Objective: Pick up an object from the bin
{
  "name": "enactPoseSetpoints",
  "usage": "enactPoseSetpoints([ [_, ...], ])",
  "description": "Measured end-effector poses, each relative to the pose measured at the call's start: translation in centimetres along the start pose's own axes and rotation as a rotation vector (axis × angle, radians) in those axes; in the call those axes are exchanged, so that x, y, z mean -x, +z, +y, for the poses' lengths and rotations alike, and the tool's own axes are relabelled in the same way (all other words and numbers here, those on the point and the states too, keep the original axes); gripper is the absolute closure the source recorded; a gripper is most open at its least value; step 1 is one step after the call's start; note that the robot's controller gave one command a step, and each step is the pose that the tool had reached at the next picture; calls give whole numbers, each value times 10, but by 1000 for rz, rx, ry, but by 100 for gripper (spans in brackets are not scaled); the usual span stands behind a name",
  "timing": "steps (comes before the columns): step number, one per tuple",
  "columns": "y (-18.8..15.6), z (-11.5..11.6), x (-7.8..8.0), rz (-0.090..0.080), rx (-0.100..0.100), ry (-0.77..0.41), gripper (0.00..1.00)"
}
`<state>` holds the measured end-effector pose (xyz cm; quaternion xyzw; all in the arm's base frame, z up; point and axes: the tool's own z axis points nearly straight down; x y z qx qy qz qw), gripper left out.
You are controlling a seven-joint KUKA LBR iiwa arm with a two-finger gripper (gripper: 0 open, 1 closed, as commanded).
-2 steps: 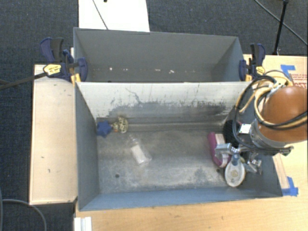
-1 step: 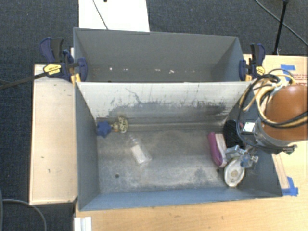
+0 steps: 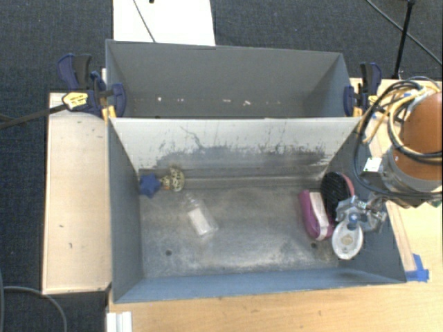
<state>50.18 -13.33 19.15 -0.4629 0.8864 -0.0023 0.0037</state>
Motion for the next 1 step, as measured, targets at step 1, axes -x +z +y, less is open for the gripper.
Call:
enactPoseSetpoints([
  [1, -156, 6, -21, 1, -3, -46, 100],
])
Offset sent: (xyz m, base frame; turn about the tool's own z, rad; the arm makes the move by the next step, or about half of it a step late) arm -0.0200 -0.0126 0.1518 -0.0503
